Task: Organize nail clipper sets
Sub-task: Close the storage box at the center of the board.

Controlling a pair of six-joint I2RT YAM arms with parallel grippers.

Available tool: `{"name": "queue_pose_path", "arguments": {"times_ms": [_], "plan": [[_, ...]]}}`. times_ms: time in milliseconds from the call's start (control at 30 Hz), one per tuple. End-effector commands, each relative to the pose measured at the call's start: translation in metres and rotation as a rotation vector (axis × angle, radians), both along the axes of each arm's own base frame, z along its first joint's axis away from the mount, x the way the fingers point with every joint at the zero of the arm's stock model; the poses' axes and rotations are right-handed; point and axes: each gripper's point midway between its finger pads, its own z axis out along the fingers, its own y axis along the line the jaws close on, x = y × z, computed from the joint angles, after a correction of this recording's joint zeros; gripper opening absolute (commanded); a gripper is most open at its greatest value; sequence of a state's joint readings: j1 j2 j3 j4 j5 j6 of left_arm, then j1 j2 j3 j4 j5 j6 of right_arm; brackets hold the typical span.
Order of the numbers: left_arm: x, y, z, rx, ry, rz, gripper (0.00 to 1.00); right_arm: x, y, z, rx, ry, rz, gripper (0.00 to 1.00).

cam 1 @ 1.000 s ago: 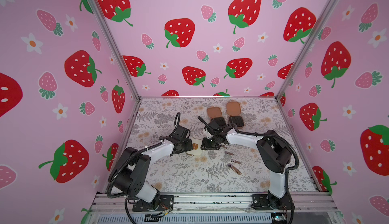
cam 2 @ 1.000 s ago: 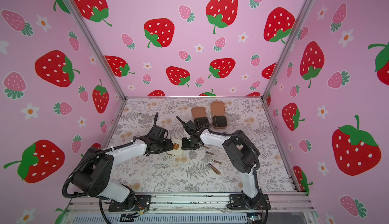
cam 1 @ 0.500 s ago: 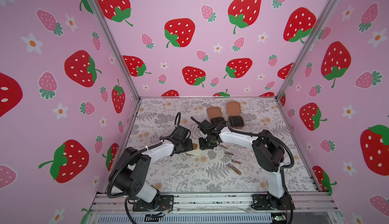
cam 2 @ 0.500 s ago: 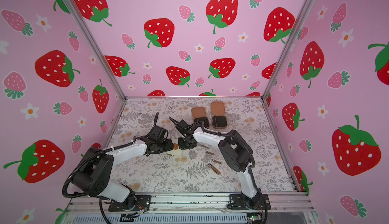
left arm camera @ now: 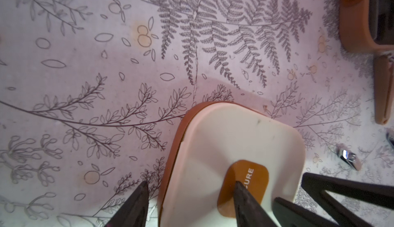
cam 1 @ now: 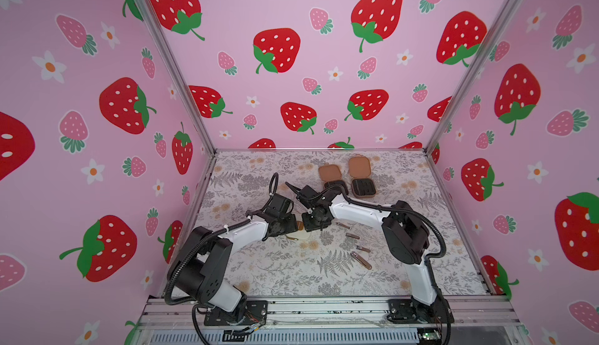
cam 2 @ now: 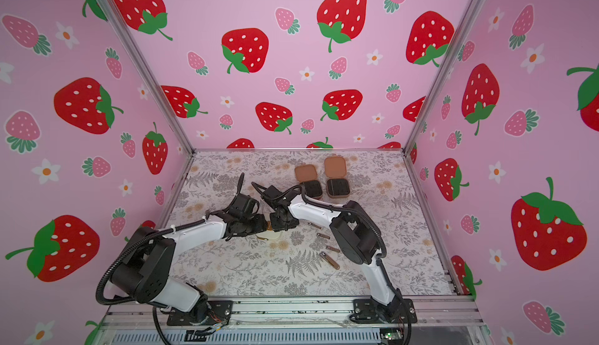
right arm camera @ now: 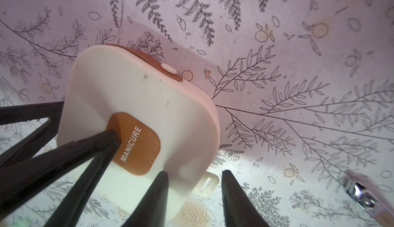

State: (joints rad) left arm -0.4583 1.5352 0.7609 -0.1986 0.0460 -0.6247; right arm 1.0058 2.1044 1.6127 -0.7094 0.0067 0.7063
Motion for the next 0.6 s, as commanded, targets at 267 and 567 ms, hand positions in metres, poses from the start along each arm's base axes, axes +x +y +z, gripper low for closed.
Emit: {"name": "queue_pose_path", "arguments": {"times_ms": [267, 567], "plan": [[-0.016, 0.008, -0.019, 0.047, 0.07, -0.005, 0.64, -0.031, -0.041, -0.048, -0.19, 0.132, -0.004, 0.24], [-0.018, 0.008, -0.021, 0.048, 0.076, -0.005, 0.64, -0.055, -0.037, -0.073, -0.077, 0.256, -0.062, 0.24]]}}
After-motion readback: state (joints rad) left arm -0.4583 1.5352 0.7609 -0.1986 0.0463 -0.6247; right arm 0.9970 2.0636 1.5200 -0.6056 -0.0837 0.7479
